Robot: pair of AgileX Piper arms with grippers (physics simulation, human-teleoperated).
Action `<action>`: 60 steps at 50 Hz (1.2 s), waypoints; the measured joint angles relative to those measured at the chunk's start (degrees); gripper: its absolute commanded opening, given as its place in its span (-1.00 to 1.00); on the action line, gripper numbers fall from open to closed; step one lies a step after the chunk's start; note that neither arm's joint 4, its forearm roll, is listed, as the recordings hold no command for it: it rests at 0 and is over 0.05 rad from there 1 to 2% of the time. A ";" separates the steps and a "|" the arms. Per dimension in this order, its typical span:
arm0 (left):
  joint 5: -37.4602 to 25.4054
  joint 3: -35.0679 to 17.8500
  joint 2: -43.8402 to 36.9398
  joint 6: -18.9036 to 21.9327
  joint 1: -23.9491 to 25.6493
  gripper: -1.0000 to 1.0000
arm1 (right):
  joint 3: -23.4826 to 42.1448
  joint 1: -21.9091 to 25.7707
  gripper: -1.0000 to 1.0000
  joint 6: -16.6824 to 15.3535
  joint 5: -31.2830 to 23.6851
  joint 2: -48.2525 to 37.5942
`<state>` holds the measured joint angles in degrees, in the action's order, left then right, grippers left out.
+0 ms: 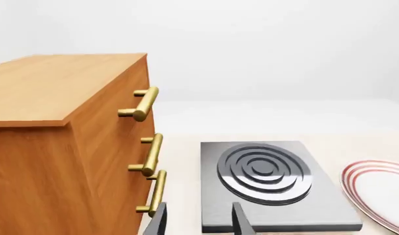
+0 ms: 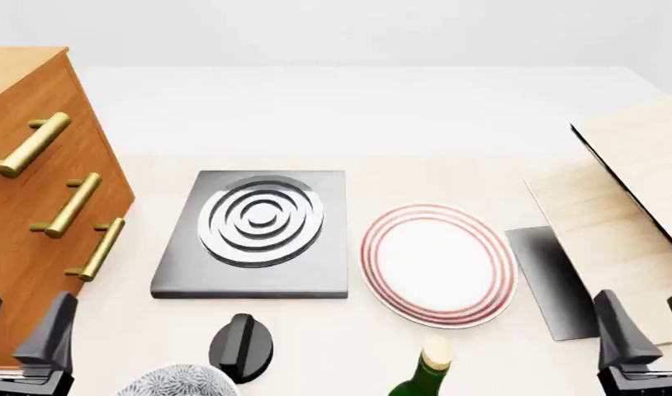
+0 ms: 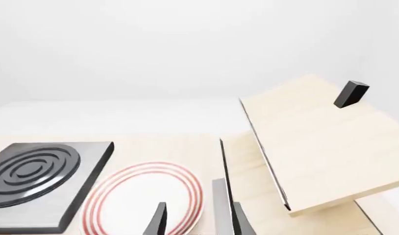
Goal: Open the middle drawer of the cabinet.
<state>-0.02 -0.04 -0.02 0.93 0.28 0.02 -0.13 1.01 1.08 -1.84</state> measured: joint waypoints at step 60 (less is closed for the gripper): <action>0.52 -8.71 -6.49 37.73 0.88 1.00 | 0.06 -0.17 1.00 2.30 1.92 -3.71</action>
<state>0.49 -8.75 -6.51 38.67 1.16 0.08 -0.30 3.31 3.00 -5.55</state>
